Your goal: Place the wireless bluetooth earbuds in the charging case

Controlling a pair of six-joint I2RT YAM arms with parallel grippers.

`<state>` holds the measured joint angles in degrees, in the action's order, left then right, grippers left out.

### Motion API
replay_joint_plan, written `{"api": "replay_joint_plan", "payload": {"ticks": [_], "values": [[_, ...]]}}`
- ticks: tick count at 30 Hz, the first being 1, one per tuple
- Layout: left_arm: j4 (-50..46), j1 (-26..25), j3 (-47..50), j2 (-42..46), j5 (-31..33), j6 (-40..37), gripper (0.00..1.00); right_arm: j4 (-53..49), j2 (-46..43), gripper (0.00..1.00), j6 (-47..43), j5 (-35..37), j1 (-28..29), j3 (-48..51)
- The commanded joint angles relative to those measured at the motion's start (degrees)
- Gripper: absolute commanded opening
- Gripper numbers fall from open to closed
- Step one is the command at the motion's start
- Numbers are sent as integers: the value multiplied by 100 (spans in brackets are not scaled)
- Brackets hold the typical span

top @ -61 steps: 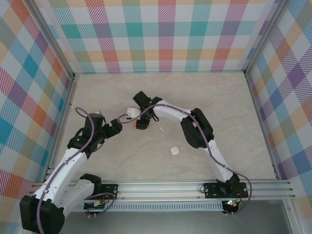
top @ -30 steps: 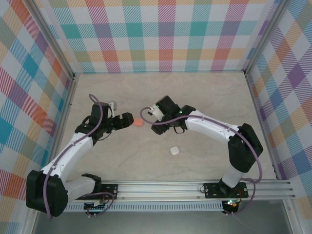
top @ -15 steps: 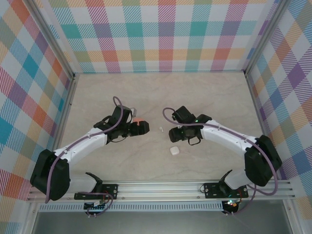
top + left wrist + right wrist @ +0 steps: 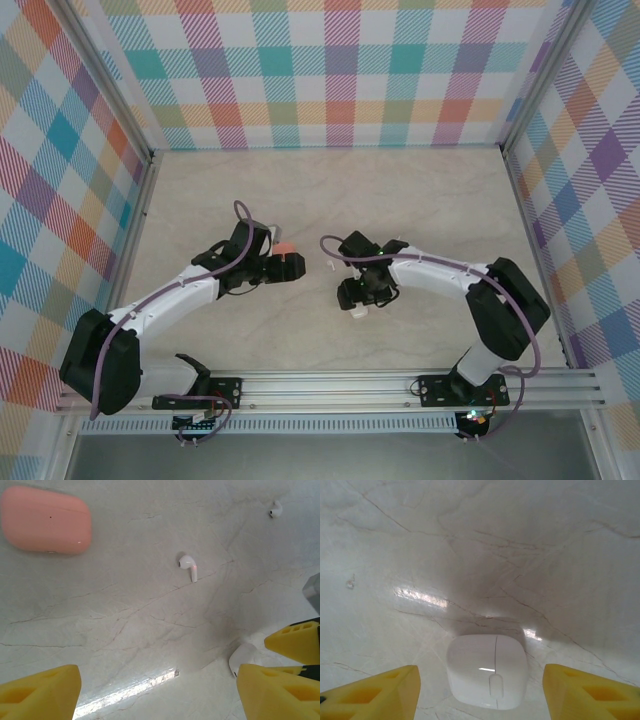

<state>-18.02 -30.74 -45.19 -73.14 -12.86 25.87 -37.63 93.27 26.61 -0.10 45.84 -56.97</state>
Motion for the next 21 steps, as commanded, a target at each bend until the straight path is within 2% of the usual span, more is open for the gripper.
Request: {"api": "replay_joint_plan", "payload": {"ticks": [1,13,19,21], "values": [[-71,-55,20,-80,-81,-127,81,-289,269,66,37,-28,75,-151],[-105,-55,-16,-86,-118,-136,81,-418,568,65,-25,176,336,-173],[38,-48,-7,-35,-227,-129,79,-476,498,54,-131,365,460,-223],[105,-38,-7,9,-305,-110,79,-443,389,53,-228,445,465,-194]]}}
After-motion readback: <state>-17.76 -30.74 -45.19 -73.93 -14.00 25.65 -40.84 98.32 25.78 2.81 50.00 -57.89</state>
